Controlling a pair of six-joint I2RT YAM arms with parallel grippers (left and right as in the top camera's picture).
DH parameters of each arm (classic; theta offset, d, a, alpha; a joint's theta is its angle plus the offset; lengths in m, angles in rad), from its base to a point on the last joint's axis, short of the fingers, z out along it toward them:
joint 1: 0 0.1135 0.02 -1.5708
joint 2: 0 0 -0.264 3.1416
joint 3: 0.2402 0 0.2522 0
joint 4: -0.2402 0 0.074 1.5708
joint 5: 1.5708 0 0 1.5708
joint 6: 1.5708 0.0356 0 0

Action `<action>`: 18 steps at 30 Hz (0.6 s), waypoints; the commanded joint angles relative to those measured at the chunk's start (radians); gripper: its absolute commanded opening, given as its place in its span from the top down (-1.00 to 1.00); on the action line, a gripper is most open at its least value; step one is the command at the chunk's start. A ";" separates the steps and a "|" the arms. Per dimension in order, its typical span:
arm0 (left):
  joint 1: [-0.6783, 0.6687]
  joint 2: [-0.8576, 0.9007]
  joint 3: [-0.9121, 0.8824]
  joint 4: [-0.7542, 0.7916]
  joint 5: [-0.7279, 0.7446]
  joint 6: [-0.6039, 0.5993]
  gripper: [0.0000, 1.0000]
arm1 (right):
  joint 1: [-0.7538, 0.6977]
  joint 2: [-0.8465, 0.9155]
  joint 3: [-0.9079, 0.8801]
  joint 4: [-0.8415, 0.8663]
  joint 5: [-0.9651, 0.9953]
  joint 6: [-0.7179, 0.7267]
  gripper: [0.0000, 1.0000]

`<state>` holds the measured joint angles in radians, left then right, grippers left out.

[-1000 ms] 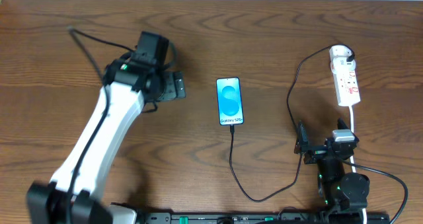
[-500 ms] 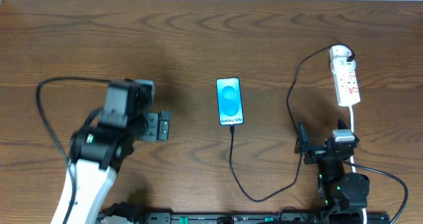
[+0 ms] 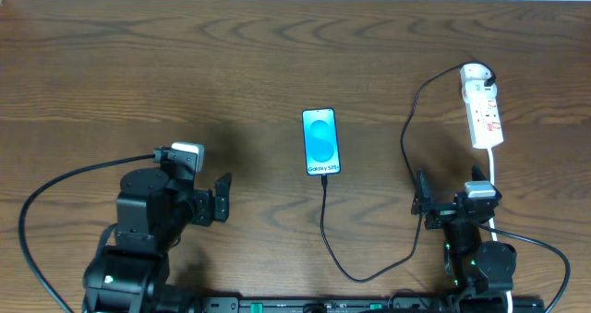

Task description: Plug charger to phone and switch on socket

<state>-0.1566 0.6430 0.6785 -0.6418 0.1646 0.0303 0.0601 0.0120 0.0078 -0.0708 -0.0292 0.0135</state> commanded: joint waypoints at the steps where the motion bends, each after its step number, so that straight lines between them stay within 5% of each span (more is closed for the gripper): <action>1: 0.017 -0.028 -0.071 0.071 0.051 -0.003 -0.96 | -0.006 -0.006 -0.002 -0.004 0.005 -0.011 -0.98; 18: 0.080 -0.392 -0.369 0.274 0.090 -0.069 -0.95 | -0.006 -0.006 -0.002 -0.004 0.005 -0.011 -0.99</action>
<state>-0.0811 0.3008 0.3515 -0.3916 0.2394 -0.0269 0.0601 0.0120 0.0078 -0.0708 -0.0292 0.0135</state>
